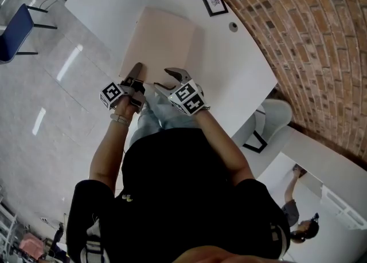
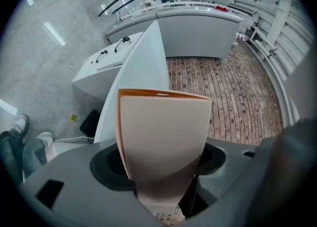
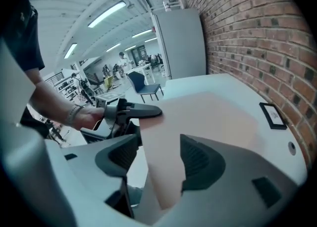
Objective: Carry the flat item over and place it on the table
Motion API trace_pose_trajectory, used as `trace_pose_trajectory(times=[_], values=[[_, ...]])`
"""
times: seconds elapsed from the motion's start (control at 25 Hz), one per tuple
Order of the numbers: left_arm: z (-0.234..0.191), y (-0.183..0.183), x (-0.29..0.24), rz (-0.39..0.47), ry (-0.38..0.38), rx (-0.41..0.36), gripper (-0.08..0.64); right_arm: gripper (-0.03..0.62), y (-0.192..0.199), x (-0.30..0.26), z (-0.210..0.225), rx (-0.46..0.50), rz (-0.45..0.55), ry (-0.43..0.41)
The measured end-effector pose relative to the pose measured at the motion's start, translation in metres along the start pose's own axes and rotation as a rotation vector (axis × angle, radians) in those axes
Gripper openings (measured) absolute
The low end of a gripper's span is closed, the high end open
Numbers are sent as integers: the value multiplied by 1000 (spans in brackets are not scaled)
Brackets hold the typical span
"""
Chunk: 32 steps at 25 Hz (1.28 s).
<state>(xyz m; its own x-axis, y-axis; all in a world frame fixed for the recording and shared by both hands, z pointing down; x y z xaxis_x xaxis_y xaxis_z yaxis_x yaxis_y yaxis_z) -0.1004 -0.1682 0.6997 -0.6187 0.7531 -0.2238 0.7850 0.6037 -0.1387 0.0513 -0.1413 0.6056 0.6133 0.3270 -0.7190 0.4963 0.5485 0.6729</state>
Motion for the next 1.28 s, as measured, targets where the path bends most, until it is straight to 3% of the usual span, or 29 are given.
trace_pose_trajectory(times=[0.04, 0.16, 0.24, 0.36, 0.8, 0.96, 1.04, 1.28], values=[[-1, 0, -3, -2, 2, -1, 291, 306, 2, -4, -3, 14, -25, -20], [-1, 1, -11, -9, 10, 1, 291, 324, 7, -14, -7, 76, -93, -23], [0, 3, -14, -9, 11, 2, 291, 327, 10, -18, -5, 128, -127, 24], [-1, 2, -16, -8, 12, 2, 291, 251, 11, -20, 2, 182, -143, 97], [-21, 0, -16, -33, -16, 51, 321, 247, 21, -39, 7, 192, -190, 137], [-28, 6, -3, -65, -57, 59, 319, 230, 21, -47, 19, 160, -179, 181], [-32, 9, 9, -59, -69, 75, 319, 111, 20, -50, 31, 115, -163, 212], [-40, 12, 47, -36, -84, 98, 319, 150, 22, -57, 59, -13, -164, 221]])
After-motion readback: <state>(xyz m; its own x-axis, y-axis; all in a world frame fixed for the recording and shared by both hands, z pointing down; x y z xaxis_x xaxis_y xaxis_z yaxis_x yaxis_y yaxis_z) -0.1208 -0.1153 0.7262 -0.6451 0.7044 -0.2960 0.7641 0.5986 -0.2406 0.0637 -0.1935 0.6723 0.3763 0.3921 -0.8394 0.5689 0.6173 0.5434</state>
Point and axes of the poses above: the fingertips, and each gripper's own axes: x backward along the fingers, z to its right, y out of its underside, the point moved 6 cm from there along x, backward along the fingers, and after that the axes turned 3 degrees about x, right-handed, at the moved point
